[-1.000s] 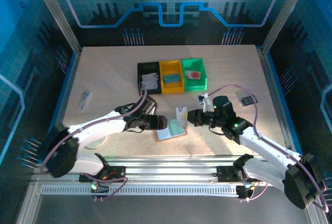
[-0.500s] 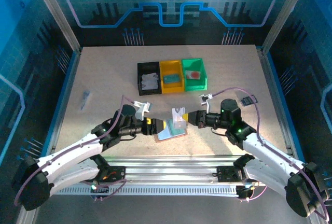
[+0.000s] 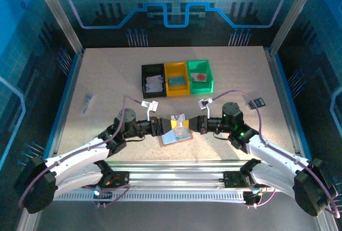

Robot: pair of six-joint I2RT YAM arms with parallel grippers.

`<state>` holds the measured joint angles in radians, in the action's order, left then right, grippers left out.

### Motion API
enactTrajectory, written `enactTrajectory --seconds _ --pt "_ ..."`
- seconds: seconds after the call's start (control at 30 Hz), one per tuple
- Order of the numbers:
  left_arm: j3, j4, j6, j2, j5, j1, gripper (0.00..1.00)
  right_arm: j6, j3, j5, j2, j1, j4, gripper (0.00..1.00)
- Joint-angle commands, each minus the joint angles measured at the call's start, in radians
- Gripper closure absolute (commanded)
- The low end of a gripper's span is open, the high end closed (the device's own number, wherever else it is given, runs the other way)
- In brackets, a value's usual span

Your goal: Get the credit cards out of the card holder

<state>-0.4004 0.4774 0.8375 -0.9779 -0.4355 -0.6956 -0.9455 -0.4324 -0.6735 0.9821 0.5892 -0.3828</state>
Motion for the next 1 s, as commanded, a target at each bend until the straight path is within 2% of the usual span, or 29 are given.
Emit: enactTrajectory --seconds 0.0,0.37,0.83,0.9,0.97 --pt "0.037 0.12 0.042 -0.016 -0.042 0.001 0.38 0.029 -0.05 -0.001 0.012 0.024 -0.003 1.0" --pt "0.061 0.209 0.071 -0.037 -0.054 -0.001 0.69 0.035 -0.055 0.023 0.047 0.045 -0.014 1.0" --pt "0.053 0.205 0.066 -0.042 -0.081 -0.001 0.98 0.073 -0.067 0.04 0.055 0.05 0.038 1.0" --pt "0.042 0.171 0.051 -0.034 -0.087 -0.001 1.0 0.079 -0.063 0.043 0.052 0.05 0.045 0.95" --pt "0.031 0.133 0.038 -0.025 -0.096 0.001 1.0 0.09 -0.064 0.047 0.044 0.05 0.066 0.81"
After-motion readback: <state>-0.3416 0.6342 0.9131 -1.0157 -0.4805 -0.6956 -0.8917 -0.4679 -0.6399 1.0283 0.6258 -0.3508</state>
